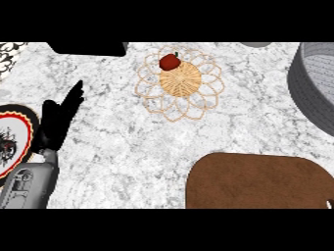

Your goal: Pick the pear from the cutting board and place it in the basket

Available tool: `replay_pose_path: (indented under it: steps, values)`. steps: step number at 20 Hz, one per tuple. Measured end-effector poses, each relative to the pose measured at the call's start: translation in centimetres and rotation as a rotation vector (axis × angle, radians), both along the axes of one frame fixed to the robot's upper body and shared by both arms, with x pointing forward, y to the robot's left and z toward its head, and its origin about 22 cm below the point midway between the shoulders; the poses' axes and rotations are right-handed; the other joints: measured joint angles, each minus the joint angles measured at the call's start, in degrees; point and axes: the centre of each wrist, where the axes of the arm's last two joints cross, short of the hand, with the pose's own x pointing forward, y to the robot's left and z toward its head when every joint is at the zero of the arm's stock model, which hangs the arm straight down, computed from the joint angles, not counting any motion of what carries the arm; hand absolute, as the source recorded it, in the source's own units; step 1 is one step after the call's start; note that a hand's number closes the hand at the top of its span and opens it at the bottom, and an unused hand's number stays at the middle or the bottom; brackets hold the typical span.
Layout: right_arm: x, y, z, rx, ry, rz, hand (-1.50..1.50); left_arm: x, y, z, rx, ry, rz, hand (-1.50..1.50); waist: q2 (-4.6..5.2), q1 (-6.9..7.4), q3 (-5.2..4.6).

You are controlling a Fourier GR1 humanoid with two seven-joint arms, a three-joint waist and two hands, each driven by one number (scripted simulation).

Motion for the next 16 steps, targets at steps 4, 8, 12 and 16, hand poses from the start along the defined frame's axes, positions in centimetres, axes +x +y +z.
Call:
replay_pose_path:
  steps: [4, 8, 12, 16]
  values:
    - [0.5, -0.1, -2.3, 0.088, 0.059, -0.012, -1.50, 0.3, -0.1, -0.1, -0.003, 0.001, -0.006, 0.00, 0.19, 0.06, 0.05]
    - [0.6, -0.4, -3.3, 0.175, 0.051, -0.005, -1.50, 0.3, -0.2, -0.3, -0.005, 0.003, 0.000, 0.00, 0.16, -0.15, 0.06]
    - [0.6, -0.7, -3.3, 0.291, -0.015, -0.022, -1.50, 0.4, 0.0, 0.1, 0.000, 0.000, 0.001, 0.00, 0.17, -0.18, 0.10]
    - [-0.2, -1.8, -3.0, 0.401, -0.110, -0.080, -1.50, 0.1, 0.0, -0.1, -0.003, -0.004, -0.001, 0.00, 0.23, -0.07, 0.12]
